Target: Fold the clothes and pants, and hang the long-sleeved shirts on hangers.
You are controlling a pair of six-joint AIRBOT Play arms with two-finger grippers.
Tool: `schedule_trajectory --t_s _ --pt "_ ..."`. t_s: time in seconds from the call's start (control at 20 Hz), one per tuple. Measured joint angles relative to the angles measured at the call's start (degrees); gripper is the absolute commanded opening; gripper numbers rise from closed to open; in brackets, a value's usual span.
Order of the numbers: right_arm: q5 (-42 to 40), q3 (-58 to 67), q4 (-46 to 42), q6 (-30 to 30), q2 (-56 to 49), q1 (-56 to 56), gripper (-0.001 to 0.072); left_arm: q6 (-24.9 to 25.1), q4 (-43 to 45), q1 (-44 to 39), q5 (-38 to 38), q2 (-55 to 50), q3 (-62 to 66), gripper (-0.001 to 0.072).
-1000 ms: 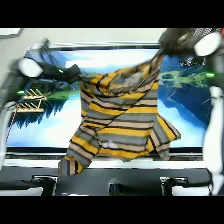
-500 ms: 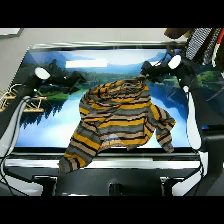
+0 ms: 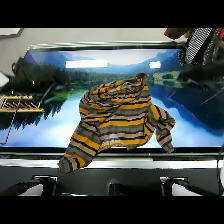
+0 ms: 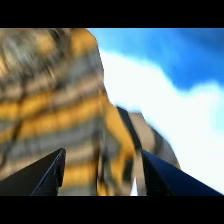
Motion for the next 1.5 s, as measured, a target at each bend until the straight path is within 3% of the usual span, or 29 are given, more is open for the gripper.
schedule_trajectory --t_s 0.25,0.45,0.65,0.9,0.95,1.05,1.1,1.3,1.5 --pt "-2.38 -34.67 9.81 1.99 19.61 -0.55 0.0558 -7.43 -4.15 -9.38 5.53 14.53 -21.84 0.0685" --pt "-10.08 -56.24 17.05 6.82 29.14 5.97 0.0558 -15.17 -7.52 -22.14 12.41 18.10 -31.15 0.0685" --pt "-18.51 -65.02 19.76 11.52 29.49 13.66 0.0558 -24.06 -8.59 -33.24 20.83 17.77 -34.73 0.0685" --pt "-27.02 -67.65 24.11 13.66 21.62 20.24 0.0555 -29.59 -9.05 -39.89 26.69 15.52 -36.15 0.0686" --pt "-28.09 -67.82 25.11 13.64 19.91 20.98 0.0493 -30.77 -9.05 -40.57 27.19 15.06 -36.24 0.0686" --pt "-29.57 -68.02 26.71 12.79 17.07 21.92 0.0137 -32.65 -9.09 -41.66 27.80 14.05 -36.37 0.0686" --pt "-30.47 -68.08 27.15 12.33 16.09 22.21 0.0059 -33.53 -9.11 -42.07 28.02 13.46 -36.39 0.0686" --pt "-31.71 -66.90 24.72 12.87 16.11 22.67 0.0036 -35.12 -9.22 -43.43 28.76 10.75 -36.46 0.0686" --pt "-26.01 -62.49 14.97 20.59 21.03 22.82 0.0036 -35.76 -10.08 -45.11 30.18 8.09 -36.46 0.0686"
